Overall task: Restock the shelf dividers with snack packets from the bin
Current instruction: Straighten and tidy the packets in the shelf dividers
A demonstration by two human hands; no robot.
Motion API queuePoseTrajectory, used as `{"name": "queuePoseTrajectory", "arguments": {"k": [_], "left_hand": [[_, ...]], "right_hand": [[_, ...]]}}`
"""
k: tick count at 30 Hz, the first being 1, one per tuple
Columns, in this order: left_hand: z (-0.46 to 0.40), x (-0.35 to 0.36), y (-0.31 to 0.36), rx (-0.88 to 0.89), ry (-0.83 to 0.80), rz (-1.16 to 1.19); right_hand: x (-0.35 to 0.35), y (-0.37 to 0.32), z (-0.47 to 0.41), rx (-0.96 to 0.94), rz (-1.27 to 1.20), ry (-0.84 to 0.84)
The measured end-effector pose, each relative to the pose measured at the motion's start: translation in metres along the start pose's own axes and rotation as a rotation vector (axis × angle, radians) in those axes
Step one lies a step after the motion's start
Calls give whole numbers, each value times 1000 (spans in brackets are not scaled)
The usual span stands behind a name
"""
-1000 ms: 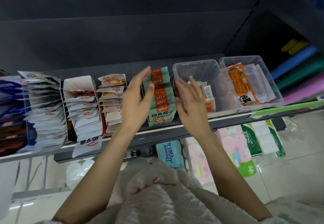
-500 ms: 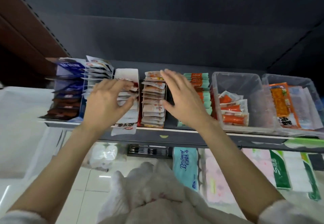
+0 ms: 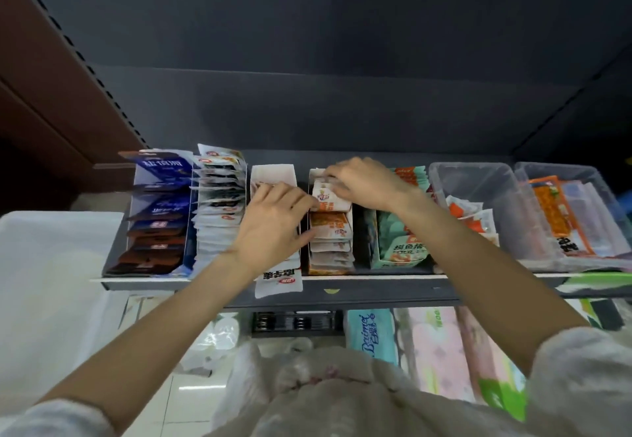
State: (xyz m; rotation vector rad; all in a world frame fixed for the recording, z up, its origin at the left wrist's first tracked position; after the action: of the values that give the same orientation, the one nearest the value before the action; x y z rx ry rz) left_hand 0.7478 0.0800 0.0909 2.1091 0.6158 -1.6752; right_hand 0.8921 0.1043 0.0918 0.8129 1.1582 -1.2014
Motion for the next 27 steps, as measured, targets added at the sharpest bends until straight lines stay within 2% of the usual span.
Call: {"name": "queuePoseTrajectory", "arguments": {"k": [3,11,14,17,20,22,24,27], "left_hand": [[-9,13,9,59,-99,-50],[-25,38,24,137,-255,-120],[-28,39,23,158,-221,-48],[-35,37,14,86,-208,-22],[-43,30,-1,-34,-153,32],[-46,27,-5,-78,-146,64],[-45,24,-4,-93,-119,98],[-36,10,3,-25,37,174]], "right_hand": [[0,-5,-5,3,115,9],[3,-8,-2,2,69,48],[8,-11,2,-16,99,63],[8,-12,7,-48,9,39],[7,-9,12,-48,-196,-158],[10,-8,17,-38,-219,-235],[13,-10,16,-35,-94,-148],[10,-9,8,-4,-18,53]]}}
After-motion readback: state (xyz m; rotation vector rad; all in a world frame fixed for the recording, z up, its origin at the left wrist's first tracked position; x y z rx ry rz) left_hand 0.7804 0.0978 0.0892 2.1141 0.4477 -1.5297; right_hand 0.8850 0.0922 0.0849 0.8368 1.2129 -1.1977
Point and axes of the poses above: each hand's wrist, its own z-axis away from the middle knuckle, its own x-axis out of the palm, y = z × x, the point moved 6 cm from there along -z, towards the middle knuckle, and after that the axes turned 9 degrees about -y, right-handed, at the moved point
